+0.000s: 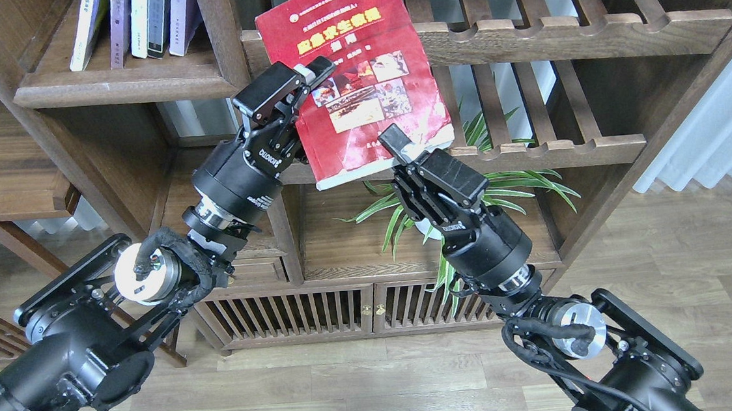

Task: Organize books on shelf
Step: 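Grip the dark red book between both grippers, then release the book with the right gripper and lift it with the left gripper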

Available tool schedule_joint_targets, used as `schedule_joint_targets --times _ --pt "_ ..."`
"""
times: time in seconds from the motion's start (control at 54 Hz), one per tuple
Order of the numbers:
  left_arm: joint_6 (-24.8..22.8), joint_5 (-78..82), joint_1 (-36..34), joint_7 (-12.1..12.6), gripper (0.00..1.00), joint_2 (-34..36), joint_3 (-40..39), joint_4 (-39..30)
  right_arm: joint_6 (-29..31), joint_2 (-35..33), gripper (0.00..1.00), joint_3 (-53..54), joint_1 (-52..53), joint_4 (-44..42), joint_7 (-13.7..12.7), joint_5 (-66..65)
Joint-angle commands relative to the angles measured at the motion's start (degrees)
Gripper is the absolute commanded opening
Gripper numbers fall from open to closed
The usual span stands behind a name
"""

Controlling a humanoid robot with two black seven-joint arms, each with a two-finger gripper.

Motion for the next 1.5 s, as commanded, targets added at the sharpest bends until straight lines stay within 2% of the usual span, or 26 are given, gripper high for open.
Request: schedule_joint_targets --times 0.0,0.148,0.222,0.445,0.704,0.723,0.778,0.945,1.112,1.483 --pt "-0.01 0.03 0.01 -0.04 0.08 0.12 -0.02 -0.01 0.01 0.08 0.10 0.10 0.06 -0.18 0.09 0.08" --pt "-0.01 0.03 0.18 -0.04 0.08 0.30 -0.02 -0.01 0.01 0.08 0.13 0.37 0.06 -0.26 0.18 0.17" --pt "-0.01 0.03 0.27 -0.04 0.08 0.47 -0.02 -0.01 0.01 0.17 0.18 0.45 0.06 -0.18 0.18 0.17" --pt "-0.01 0.03 0.36 -0.04 0.08 0.65 -0.20 -0.01 0.01 0.43 0.46 0.98 -0.02 -0.18 0.79 0.17" --pt "-0.01 0.03 0.36 0.14 0.08 1.00 -0.29 -0.01 0.01 0.61 0.68 2.74 -0.29 -0.18 1.06 0.17" --pt "-0.01 0.03 0.27 0.14 0.08 1.00 -0.37 -0.01 0.01 0.78 0.76 5.09 -0.72 -0.18 1.06 0.17" --pt "-0.01 0.03 0.18 0.23 0.08 1.18 -0.29 -0.01 0.01 0.87 0.80 7.04 -0.73 -0.18 1.14 0.35" --pt "-0.01 0.47 0.10 1.72 0.07 1.53 -0.29 -0.02 0.01 0.96 0.86 12.05 -1.17 -1.32 1.49 0.43" --pt "-0.01 3.36 -0.17 2.34 0.07 1.70 -0.20 -0.10 0.01 1.14 0.93 16.27 -2.31 -2.02 3.95 0.52" --pt "-0.01 10.49 -2.63 2.34 0.07 1.62 -0.38 -0.10 0.01 1.75 0.94 15.57 -2.66 -3.34 3.96 0.35"
